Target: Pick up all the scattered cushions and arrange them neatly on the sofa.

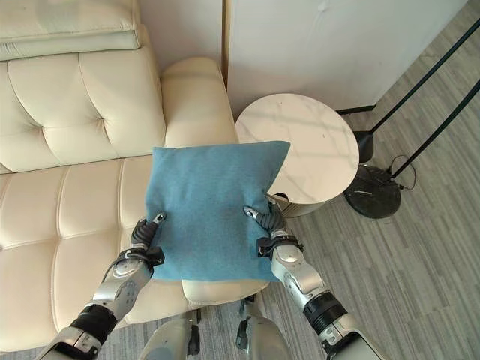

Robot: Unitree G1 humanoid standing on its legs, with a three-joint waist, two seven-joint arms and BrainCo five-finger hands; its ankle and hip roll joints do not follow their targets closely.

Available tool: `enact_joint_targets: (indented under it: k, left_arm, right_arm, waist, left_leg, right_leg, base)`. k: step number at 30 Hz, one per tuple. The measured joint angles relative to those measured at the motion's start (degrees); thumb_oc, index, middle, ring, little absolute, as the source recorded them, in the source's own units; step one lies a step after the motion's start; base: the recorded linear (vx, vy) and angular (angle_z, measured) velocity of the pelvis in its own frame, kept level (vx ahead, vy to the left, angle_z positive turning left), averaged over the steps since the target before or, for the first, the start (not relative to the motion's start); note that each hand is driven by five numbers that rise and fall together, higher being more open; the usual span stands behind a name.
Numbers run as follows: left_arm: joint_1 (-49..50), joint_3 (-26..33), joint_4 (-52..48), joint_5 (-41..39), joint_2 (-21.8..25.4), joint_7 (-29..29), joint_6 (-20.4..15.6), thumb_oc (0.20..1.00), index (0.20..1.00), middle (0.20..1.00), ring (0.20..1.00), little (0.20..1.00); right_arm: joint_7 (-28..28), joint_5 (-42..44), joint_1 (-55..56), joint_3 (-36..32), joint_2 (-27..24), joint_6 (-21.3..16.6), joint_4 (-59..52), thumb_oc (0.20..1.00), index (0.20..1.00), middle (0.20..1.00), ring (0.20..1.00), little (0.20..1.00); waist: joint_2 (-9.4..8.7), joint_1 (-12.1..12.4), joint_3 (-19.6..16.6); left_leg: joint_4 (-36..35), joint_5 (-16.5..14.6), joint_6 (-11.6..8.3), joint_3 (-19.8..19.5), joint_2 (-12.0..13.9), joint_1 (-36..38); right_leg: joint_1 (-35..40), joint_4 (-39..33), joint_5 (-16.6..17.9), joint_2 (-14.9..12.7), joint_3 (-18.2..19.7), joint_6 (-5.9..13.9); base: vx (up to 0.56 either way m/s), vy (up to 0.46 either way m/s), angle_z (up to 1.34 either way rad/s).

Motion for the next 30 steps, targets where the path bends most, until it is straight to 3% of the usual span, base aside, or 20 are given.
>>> enact_joint_targets:
  k: [2,4,7,8,10,14,19,20,22,24,25,26,27,28,29,30]
  left_arm:
    - [0.9,0.0,0.0,0.0,0.0,0.0,0.8,0.200,0.200,0.200,0.200,0.200]
    - [1.7,0.1,-0.1,0.1,0.0,0.0,1.1,0.200,0.200,0.200,0.200,0.200]
    - [3.3,0.2,-3.3,1.4,0.2,0.0,2.0,0.200,0.200,0.200,0.200,0.200]
    - [5.6,0.5,-6.2,2.3,1.3,-0.1,2.0,0.200,0.200,0.200,0.200,0.200]
    - [6.0,0.9,-6.5,2.3,1.3,-0.1,2.1,0.200,0.200,0.200,0.200,0.200]
    - [10.2,4.0,-10.1,4.5,0.6,-0.4,2.4,0.200,0.200,0.200,0.200,0.200]
    - [13.1,4.8,-11.9,4.5,-0.6,-0.6,2.4,0.200,0.200,0.200,0.200,0.200]
    - [12.7,4.7,-12.0,4.4,-1.9,-0.7,2.2,0.200,0.200,0.200,0.200,0.200]
    - [13.1,4.5,-12.1,4.4,-2.1,-0.7,2.2,0.200,0.200,0.200,0.200,0.200]
    - [14.3,5.4,-13.6,4.4,-1.7,-0.7,2.2,0.200,0.200,0.200,0.200,0.200]
    - [15.1,5.6,-15.2,4.4,-1.8,-0.7,2.2,0.200,0.200,0.200,0.200,0.200]
    - [16.5,6.8,-17.4,4.4,-1.1,-0.8,2.1,0.200,0.200,0.200,0.200,0.200]
    - [16.8,7.3,-17.5,4.4,-1.3,-0.7,1.9,0.200,0.200,0.200,0.200,0.200]
    - [17.0,6.9,-17.6,4.4,-1.1,-0.8,1.9,0.200,0.200,0.200,0.200,0.200]
    - [17.0,7.0,-17.7,4.4,-1.0,-1.0,1.9,0.200,0.200,0.200,0.200,0.200]
    - [16.9,7.1,-17.7,4.4,-1.1,-1.1,1.9,0.200,0.200,0.200,0.200,0.200]
  right_arm:
    - [0.8,-0.1,0.5,0.0,0.1,0.3,0.1,0.200,0.200,0.200,0.200,0.200]
    - [1.0,-0.6,0.7,-0.1,0.0,1.2,0.1,0.200,0.200,0.200,0.200,0.200]
    - [1.5,-1.0,2.3,-1.6,-0.2,1.3,0.0,0.200,0.200,0.200,0.200,0.200]
    - [2.3,-1.1,3.0,-2.0,-0.1,1.2,-0.2,0.200,0.200,0.200,0.200,0.200]
    - [2.9,-1.1,2.9,-2.0,-0.1,1.2,-0.6,0.200,0.200,0.200,0.200,0.200]
    - [3.8,-1.7,4.3,-1.5,-1.3,1.2,-2.6,0.200,0.200,0.200,0.200,0.200]
    - [4.8,-2.0,5.7,-1.7,-2.3,1.2,-3.3,0.200,0.200,0.200,0.200,0.200]
    - [4.7,-2.0,7.5,-2.4,-3.6,1.1,-4.5,0.200,0.200,0.200,0.200,0.200]
    - [4.7,-2.0,7.7,-2.2,-5.0,1.1,-4.3,0.200,0.200,0.200,0.200,0.200]
    - [4.8,-2.0,8.4,-2.3,-5.2,1.1,-5.9,0.200,0.200,0.200,0.200,0.200]
    - [4.9,-2.0,9.4,-2.3,-6.7,1.1,-8.1,0.200,0.200,0.200,0.200,0.200]
    - [5.2,-2.0,10.0,-2.1,-6.8,1.1,-10.0,0.200,0.200,0.200,0.200,0.200]
    - [5.5,-2.1,10.8,-2.2,-7.2,1.1,-10.9,0.200,0.200,0.200,0.200,0.200]
    - [5.5,-2.1,12.1,-2.9,-7.1,1.1,-12.0,0.200,0.200,0.200,0.200,0.200]
    - [5.6,-2.1,14.4,-4.0,-7.0,1.1,-14.0,0.200,0.200,0.200,0.200,0.200]
    - [5.7,-2.1,15.1,-4.2,-7.0,1.1,-14.6,0.200,0.200,0.200,0.200,0.200]
  waist:
    - [0.03,0.2,-0.2]
    - [0.76,0.0,-0.5]
    - [1.82,0.3,-1.2]
    - [1.65,1.8,-2.6]
    - [2.48,2.8,-3.3]
    - [4.93,4.8,-5.0]
    - [5.77,5.1,-5.4]
    - [6.43,4.0,-5.5]
    - [7.28,5.0,-5.5]
    - [8.05,5.3,-5.2]
    - [9.32,5.4,-4.8]
    - [8.07,5.5,-4.9]
    - [8.88,5.6,-4.6]
    - [8.99,4.8,-4.7]
    - [7.87,3.8,-5.0]
    - [7.04,3.6,-5.0]
  left_leg:
    - [0.2,0.0,0.17,-0.6,0.1,0.3]
    - [0.3,-0.3,0.94,-2.0,0.5,0.5]
    - [0.5,0.7,1.97,-4.8,1.8,0.5]
    - [0.6,0.9,1.63,-5.8,1.9,0.5]
    - [0.3,1.8,0.49,-7.0,2.3,0.3]
    - [0.2,3.3,-1.62,-7.5,5.2,0.7]
    - [2.1,3.5,-4.36,-9.3,6.9,-0.2]
    - [4.5,4.8,-6.82,-11.8,7.2,-3.5]
    - [4.0,4.8,-7.54,-12.2,8.6,-3.6]
    - [3.2,2.6,-7.15,-11.4,9.9,-4.7]
    - [2.5,0.3,-5.98,-11.5,10.2,-5.5]
    - [3.6,0.3,-6.47,-11.6,9.3,-5.8]
    - [5.5,0.5,-6.27,-11.3,9.4,-6.4]
    - [8.6,1.6,-4.73,-7.8,8.7,-8.1]
    - [14.1,2.0,-4.15,-3.4,6.3,-11.2]
    - [16.0,1.9,-4.28,-2.3,5.4,-11.9]
  right_leg:
    - [-0.1,1.9,-0.4,0.0,1.1,0.32]
    - [-0.2,4.4,-1.5,0.2,5.0,1.46]
    - [-0.2,13.1,-9.5,0.5,10.2,2.98]
    - [1.3,15.0,-13.0,-0.1,12.4,3.29]
    - [3.5,12.2,-13.9,0.4,13.4,2.71]
    - [7.5,4.9,-11.0,3.3,12.7,1.22]
    - [9.0,3.3,-10.0,6.0,11.9,-0.85]
    - [8.6,4.2,-10.9,7.3,10.5,-2.58]
    - [7.9,6.2,-11.2,9.2,9.5,-3.17]
    - [4.8,11.4,-13.8,9.7,7.8,-4.94]
    - [3.2,16.0,-15.0,11.7,6.5,-5.47]
    - [2.8,17.5,-17.3,12.0,6.6,-8.76]
    - [2.5,17.3,-16.4,11.1,5.2,-10.74]
    - [3.0,16.3,-15.9,9.8,3.3,-10.63]
    - [4.0,13.5,-14.1,6.9,0.6,-9.83]
    - [4.6,12.2,-13.3,5.7,-0.3,-9.11]
  base:
    - [-0.07,-0.020,0.11]
    - [-0.05,-0.068,0.30]
    - [-0.02,-0.105,0.62]
    - [-0.06,-0.158,0.55]
    - [-0.10,-0.175,0.34]
    - [-0.15,-0.214,0.03]
    - [-0.24,-0.249,0.23]
    - [-0.30,-0.201,0.85]
    - [-0.26,-0.129,0.51]
    - [-0.27,-0.102,0.37]
    - [-0.32,-0.110,0.61]
    - [-0.21,-0.055,0.45]
    - [-0.20,-0.054,0.44]
    - [-0.19,-0.056,0.83]
    - [-0.17,-0.058,0.92]
    - [-0.15,-0.043,0.95]
